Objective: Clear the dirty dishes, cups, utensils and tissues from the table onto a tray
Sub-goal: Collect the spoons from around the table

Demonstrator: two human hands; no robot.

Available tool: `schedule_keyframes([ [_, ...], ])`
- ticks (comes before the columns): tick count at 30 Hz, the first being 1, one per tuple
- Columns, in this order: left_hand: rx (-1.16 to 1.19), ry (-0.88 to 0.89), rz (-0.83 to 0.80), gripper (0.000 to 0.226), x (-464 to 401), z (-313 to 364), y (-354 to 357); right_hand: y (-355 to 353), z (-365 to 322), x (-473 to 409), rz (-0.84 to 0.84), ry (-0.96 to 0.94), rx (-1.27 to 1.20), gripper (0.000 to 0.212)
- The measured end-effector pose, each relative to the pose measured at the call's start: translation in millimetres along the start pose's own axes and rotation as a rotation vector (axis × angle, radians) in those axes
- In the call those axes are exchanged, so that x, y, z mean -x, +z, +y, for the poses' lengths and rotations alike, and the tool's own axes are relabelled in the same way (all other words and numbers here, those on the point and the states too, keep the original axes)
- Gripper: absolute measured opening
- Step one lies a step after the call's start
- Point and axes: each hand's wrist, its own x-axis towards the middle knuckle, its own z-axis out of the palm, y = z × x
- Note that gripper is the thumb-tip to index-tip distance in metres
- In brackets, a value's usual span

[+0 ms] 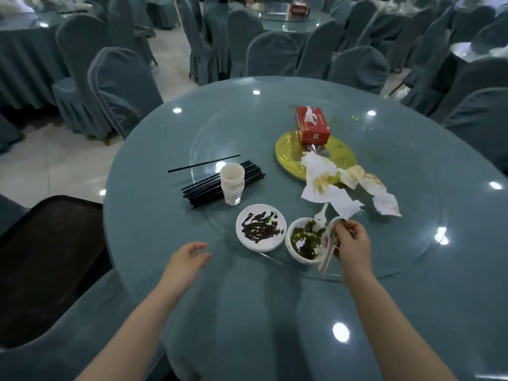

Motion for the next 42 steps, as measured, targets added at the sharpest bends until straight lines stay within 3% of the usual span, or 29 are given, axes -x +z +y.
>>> schedule_keyframes([
  [5,-0.18,0.063,-0.029,0.043,-47,19,47,-19,-14,-65,-0.054,-0.124,0.087,0.017],
  [11,-0.565,0.075,-0.029,0.097,-74,4,73,-24,7,-135,-0.312,-0.248,0.684,0.011],
  [13,-0.692,0.09,-0.043,0.105,-83,0,78,-21,16,-152,-0.401,-0.255,0.861,0.013],
  [16,-0.86,0.065,-0.11,0.099,-93,-1,84,-15,22,-170,-0.479,-0.219,0.976,0.025],
  [19,-0.909,0.006,-0.153,0.097,-93,-10,88,-8,20,-185,-0.541,-0.277,1.104,0.006],
  [21,-0.913,0.004,-0.116,0.098,-91,-17,89,-2,18,-194,-0.602,-0.333,1.204,0.004],
  [25,-0.895,0.004,-0.052,0.094,-94,-17,91,4,18,-205,-0.699,-0.372,1.3,0.021],
  [28,-0.892,-0.011,-0.063,0.093,-95,-17,90,9,19,-208,-0.753,-0.371,1.34,0.017],
  [36,-0.853,-0.011,-0.091,0.088,-95,-10,87,1,37,-197,-0.526,-0.491,1.347,0.015],
  [42,-0.824,-0.022,-0.109,0.089,-93,-7,86,-6,50,-183,-0.505,-0.591,1.329,0.025],
])
